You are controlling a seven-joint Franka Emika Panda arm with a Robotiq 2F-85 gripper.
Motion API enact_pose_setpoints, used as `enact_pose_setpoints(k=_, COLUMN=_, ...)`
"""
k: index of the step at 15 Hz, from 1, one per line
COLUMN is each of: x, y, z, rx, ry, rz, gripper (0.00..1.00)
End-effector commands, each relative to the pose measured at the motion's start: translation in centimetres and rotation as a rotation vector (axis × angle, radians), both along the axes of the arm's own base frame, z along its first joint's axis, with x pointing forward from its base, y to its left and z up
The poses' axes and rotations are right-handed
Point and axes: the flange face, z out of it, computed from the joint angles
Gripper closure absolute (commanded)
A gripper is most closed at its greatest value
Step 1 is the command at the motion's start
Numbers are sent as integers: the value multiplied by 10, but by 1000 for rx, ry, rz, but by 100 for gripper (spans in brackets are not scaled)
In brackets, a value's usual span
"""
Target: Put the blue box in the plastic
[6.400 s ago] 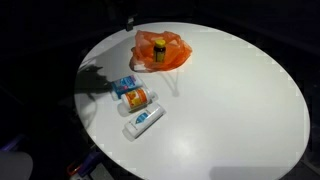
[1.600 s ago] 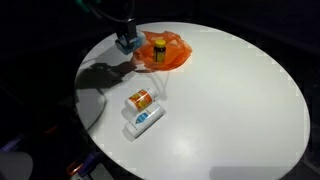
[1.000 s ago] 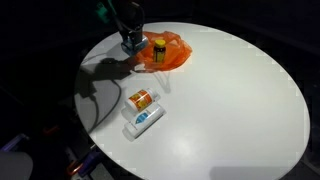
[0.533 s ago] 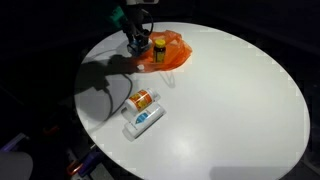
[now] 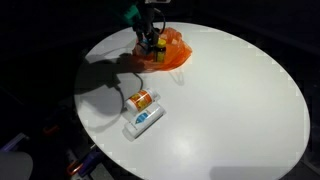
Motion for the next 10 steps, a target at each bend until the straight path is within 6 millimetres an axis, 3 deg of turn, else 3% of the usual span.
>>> enact_pose_setpoints(k=1, x=6, y=-3, z=6, rx=-5, ry=19, rz=3, gripper=3)
enact_pose_setpoints(k=5, x=-6, y=-2, z=19, rx=8, ry=51, rz=16, gripper=0)
enact_pose_setpoints(k=10, x=-26, y=-12, z=50, rx=-26, ry=100, rz=-13, gripper=0)
